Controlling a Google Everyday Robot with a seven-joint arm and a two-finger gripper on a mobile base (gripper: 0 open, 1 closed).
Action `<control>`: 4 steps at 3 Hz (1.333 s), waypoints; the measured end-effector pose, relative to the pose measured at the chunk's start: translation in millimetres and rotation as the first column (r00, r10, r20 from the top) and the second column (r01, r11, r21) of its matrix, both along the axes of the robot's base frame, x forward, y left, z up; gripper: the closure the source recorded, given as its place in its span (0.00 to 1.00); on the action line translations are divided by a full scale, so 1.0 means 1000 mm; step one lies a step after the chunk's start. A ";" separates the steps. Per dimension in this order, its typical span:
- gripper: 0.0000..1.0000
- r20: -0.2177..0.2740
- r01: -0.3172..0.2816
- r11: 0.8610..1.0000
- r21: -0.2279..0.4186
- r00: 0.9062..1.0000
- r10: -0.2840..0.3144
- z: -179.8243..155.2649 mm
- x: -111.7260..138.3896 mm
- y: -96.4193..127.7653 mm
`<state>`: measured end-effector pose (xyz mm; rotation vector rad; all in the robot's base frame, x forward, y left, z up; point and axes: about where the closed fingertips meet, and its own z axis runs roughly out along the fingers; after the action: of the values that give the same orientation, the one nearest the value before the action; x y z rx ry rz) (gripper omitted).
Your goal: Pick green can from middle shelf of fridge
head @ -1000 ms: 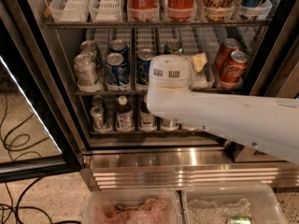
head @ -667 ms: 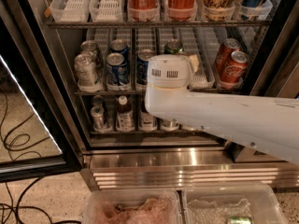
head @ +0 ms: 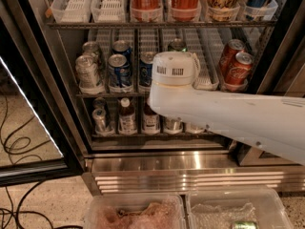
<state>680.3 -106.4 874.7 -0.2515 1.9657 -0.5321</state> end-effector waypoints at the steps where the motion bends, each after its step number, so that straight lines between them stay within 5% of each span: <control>1: 1.00 -0.005 -0.031 0.999 0.026 1.000 0.031 0.003 0.000 0.003; 4: 1.00 0.062 -0.071 0.997 0.029 0.996 0.069 0.032 -0.015 0.003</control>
Offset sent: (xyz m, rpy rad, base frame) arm -0.0138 0.0058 0.0291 0.0440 -0.0618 0.0751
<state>664.9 -103.0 906.3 -0.2802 1.8977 -0.4588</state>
